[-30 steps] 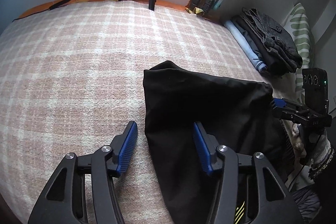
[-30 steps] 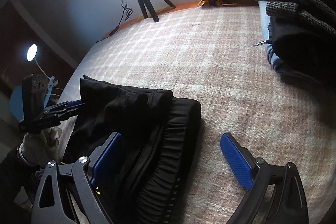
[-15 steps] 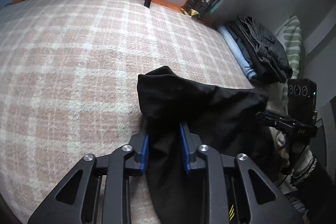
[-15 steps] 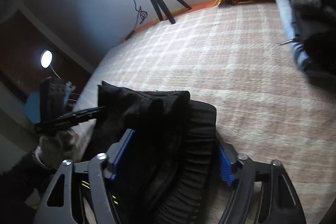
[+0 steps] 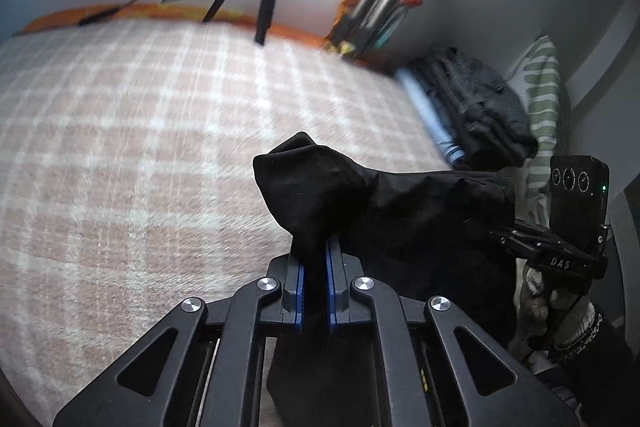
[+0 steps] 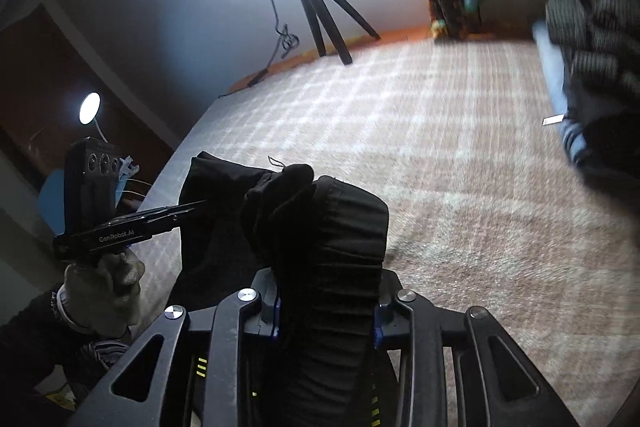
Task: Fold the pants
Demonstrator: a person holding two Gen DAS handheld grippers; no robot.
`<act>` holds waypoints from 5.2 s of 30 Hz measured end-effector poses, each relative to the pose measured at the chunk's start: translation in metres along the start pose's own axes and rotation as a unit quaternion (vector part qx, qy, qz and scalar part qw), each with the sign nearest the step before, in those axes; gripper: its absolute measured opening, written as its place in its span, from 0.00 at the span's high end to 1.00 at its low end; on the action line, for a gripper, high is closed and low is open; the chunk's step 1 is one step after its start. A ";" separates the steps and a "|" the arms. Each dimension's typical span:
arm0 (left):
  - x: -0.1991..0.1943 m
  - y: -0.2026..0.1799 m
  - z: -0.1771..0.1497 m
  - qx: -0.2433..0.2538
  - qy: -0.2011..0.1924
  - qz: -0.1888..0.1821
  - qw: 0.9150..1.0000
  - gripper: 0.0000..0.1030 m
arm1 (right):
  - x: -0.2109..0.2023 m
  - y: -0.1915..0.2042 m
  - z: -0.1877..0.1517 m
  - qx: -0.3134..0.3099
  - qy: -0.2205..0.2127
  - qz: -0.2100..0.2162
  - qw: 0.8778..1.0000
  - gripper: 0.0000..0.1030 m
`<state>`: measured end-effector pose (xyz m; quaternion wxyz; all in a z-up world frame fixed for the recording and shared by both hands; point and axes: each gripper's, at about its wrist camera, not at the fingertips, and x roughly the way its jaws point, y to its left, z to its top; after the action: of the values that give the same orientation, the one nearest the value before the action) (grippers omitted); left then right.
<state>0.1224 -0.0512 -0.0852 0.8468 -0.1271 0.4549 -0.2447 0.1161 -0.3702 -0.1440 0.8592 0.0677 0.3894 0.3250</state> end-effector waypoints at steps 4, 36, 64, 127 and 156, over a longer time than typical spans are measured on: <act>-0.019 -0.026 0.011 0.022 -0.031 -0.014 0.999 0.94 | -0.029 0.016 0.004 -0.024 -0.031 -0.014 0.999 0.70; 0.100 -0.291 0.227 0.151 -0.112 -0.097 0.977 0.94 | -0.272 -0.162 0.152 0.015 -0.196 -0.156 0.968 0.70; 0.187 -0.284 0.244 0.154 -0.064 0.002 0.986 0.34 | -0.240 -0.251 0.162 0.084 -0.165 -0.273 0.944 0.16; -0.003 -0.222 0.015 0.156 -0.116 0.007 0.981 0.19 | -0.213 -0.019 -0.040 0.054 -0.186 -0.330 0.924 0.00; -0.004 -0.229 0.010 0.183 -0.122 0.045 0.975 0.17 | -0.211 -0.014 -0.037 0.058 -0.190 -0.317 0.927 0.00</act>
<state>0.0610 -0.2433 0.0234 0.9151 0.0212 0.3007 -0.2679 -0.0053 -0.5155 -0.0427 0.9699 0.0508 0.2381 -0.0062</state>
